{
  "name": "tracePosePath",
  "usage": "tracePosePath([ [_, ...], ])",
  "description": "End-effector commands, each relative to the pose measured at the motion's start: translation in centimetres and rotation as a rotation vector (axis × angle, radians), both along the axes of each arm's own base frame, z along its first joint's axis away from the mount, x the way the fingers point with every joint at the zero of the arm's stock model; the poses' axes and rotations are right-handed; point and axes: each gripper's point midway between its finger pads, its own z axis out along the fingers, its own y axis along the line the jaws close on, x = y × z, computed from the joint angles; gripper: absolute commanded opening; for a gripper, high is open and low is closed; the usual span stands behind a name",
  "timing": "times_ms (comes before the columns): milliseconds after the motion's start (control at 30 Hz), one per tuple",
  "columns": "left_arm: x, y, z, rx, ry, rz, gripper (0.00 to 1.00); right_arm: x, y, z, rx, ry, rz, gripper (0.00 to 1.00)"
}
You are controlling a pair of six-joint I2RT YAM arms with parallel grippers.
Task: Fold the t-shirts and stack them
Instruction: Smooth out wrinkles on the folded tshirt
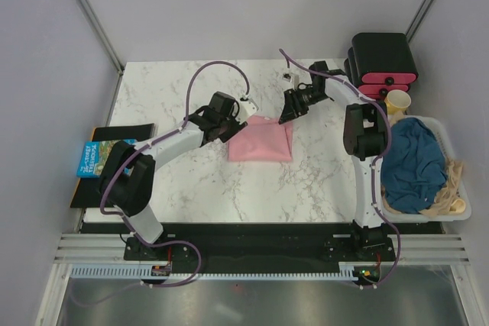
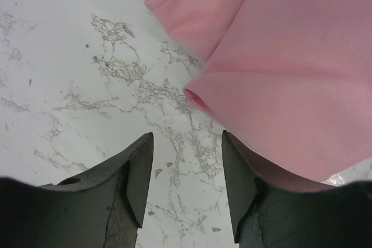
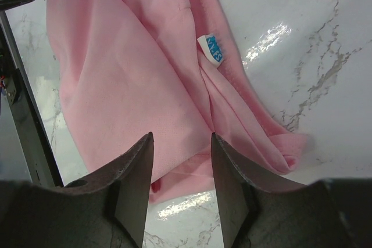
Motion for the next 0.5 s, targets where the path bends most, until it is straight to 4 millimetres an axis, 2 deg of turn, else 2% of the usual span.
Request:
tracePosePath([
  [0, 1.0, -0.3, 0.1, -0.005, -0.019, -0.030, 0.58, 0.4, 0.7, 1.1, 0.037, -0.043, 0.020, 0.52],
  [333, 3.2, 0.1, 0.0, -0.050, 0.004, 0.028, 0.61, -0.8, 0.2, -0.1, 0.010, -0.031, 0.036, 0.51],
  [433, 3.6, 0.1, 1.0, -0.108, 0.020, 0.041, 0.68, -0.8, 0.1, -0.2, 0.008, -0.028, 0.036, 0.51],
  [467, 3.7, 0.0, 1.9, -0.133, 0.015, 0.044, 0.69, -0.9, 0.2, -0.3, 0.008, -0.027, 0.037, 0.51],
])
